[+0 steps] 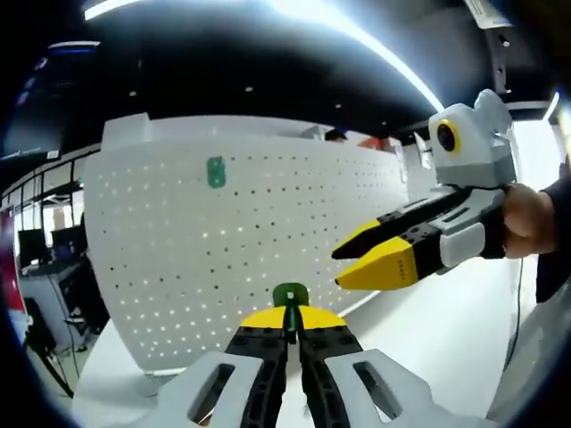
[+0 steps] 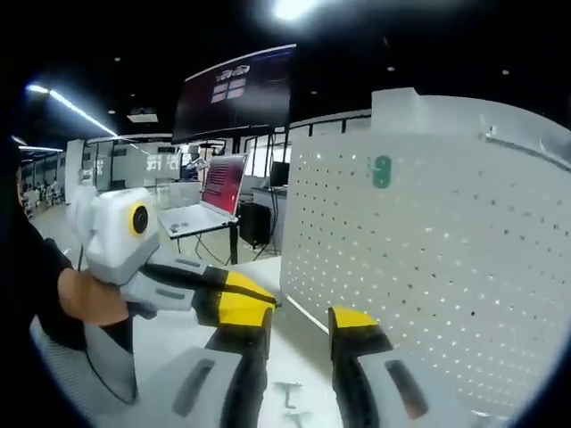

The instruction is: Insert the hook assembly into the mounting plate slot until the hook locks in place.

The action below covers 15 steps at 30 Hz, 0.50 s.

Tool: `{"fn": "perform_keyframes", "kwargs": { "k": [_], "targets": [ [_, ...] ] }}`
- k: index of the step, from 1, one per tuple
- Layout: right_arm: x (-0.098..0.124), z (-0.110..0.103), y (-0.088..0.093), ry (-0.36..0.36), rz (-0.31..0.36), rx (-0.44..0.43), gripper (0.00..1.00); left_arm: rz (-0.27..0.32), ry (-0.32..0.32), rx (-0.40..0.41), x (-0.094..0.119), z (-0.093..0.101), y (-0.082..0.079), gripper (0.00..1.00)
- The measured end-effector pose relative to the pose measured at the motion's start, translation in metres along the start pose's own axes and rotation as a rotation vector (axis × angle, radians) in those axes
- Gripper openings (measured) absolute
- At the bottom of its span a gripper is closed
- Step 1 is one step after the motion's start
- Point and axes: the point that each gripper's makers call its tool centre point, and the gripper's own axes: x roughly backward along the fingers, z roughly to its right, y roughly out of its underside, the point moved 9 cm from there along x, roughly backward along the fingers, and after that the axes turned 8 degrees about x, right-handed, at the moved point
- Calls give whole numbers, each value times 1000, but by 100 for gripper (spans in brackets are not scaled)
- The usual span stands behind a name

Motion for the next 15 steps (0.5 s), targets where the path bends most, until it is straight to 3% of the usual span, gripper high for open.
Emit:
{"fn": "perform_keyframes", "kwargs": {
  "k": [15],
  "targets": [
    [16,7,14,63,36,-79,37,-9,3,4,0,1,2,3]
  ]
}}
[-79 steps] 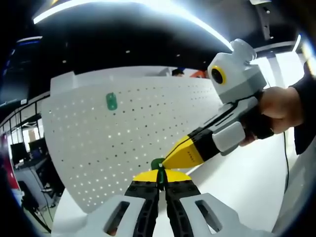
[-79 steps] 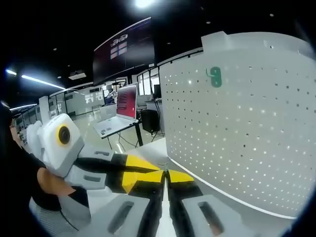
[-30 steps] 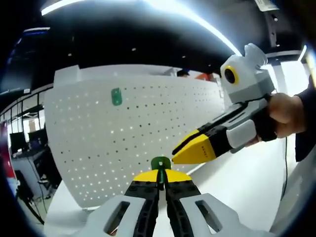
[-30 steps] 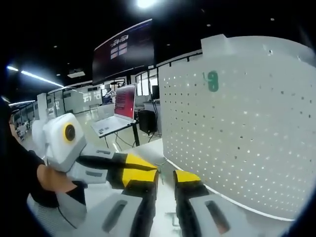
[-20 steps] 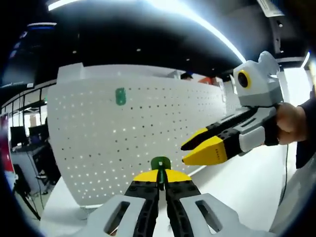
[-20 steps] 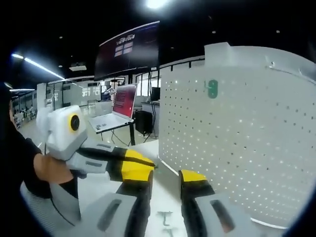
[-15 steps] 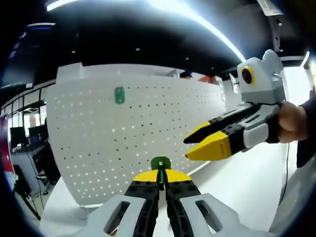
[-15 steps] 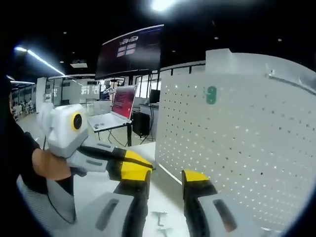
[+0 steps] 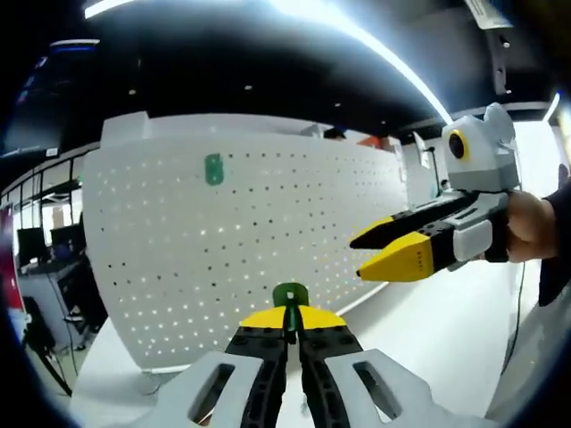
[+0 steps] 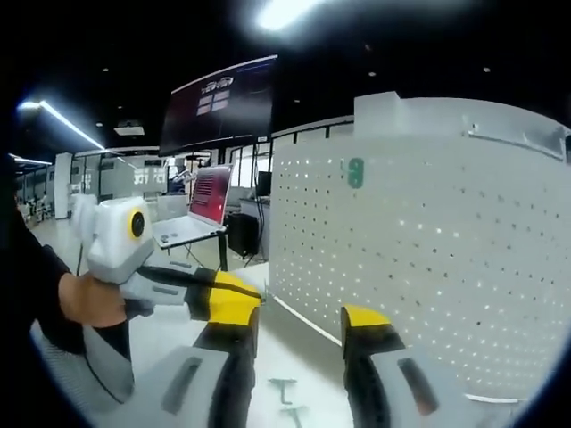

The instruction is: Insert the hook assembly into the mounting plate slot until the hook locks in place.

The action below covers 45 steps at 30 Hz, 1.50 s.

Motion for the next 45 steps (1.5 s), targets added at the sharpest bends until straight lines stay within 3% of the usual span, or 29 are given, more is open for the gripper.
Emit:
{"fn": "perform_keyframes", "kwargs": {
  "k": [8,22,30,45],
  "targets": [
    [8,0,8,35,18,-37,48,-1,-2,5,1,0,1,3],
    [20,-10,34,89,21,-85,54,-5,-19,20,2,-2,2,3],
    [22,-10,34,95,40,-64,56,-1,-48,35,5,-4,2,3],
    [25,-5,30,98,66,-57,58,41,-111,18,3,-23,-27,3]
  ]
}}
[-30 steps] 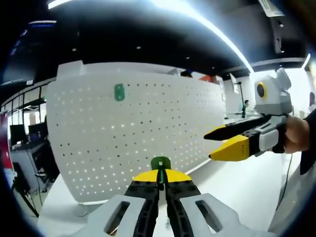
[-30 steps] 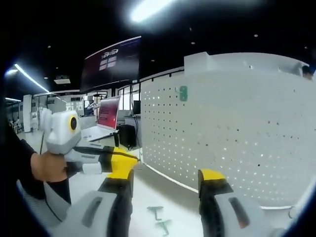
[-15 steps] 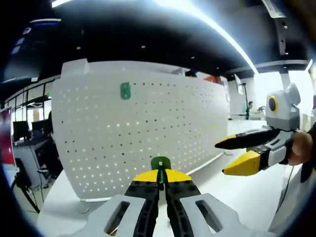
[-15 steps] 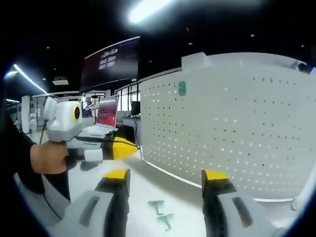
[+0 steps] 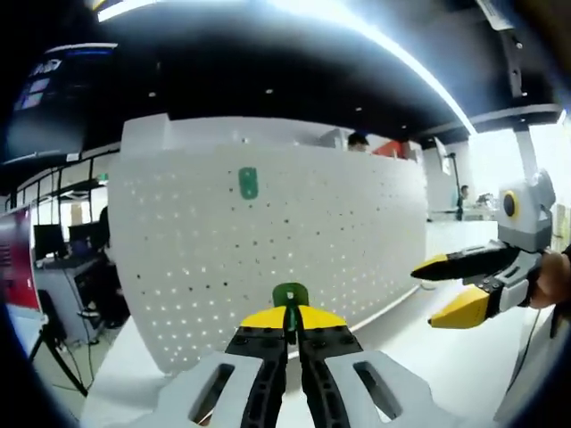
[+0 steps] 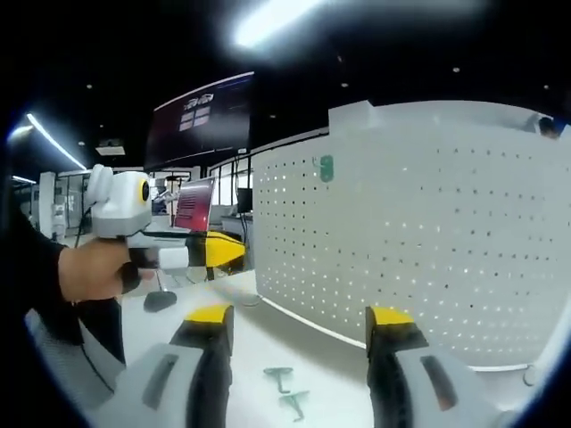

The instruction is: Insert the hook assembly into the mounting plate slot until the hook locks in place.

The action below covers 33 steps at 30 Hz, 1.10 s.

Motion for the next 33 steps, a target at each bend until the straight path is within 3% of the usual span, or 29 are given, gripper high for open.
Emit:
{"fn": "perform_keyframes", "kwargs": {
  "k": [24,33],
  "targets": [
    [6,13,-13,31,50,-49,59,91,-133,-24,-43,-38,-68,3],
    [6,15,-13,33,44,-61,59,130,-150,-28,-60,-42,-93,3]
  ]
}}
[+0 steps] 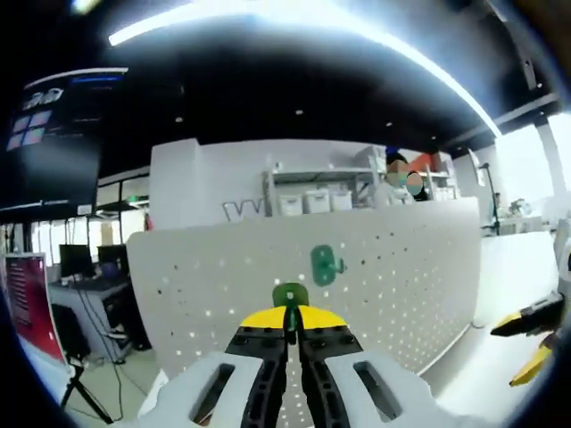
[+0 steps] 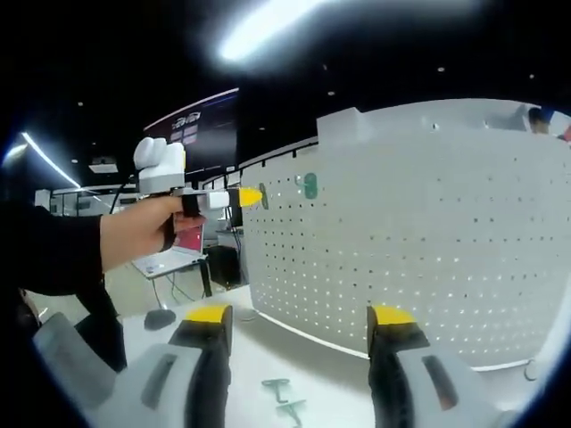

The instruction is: Insert the hook assembly into the mounting plate slot until the hook locks in place.

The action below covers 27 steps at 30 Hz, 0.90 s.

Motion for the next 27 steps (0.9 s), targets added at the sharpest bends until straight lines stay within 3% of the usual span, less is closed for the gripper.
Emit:
{"fn": "perform_keyframes", "kwargs": {
  "k": [9,27],
  "targets": [
    [1,3,1,11,-9,-1,58,15,-3,-1,-26,-3,-9,3],
    [1,8,4,22,-23,-18,57,22,-26,6,-49,-8,-7,3]
  ]
}}
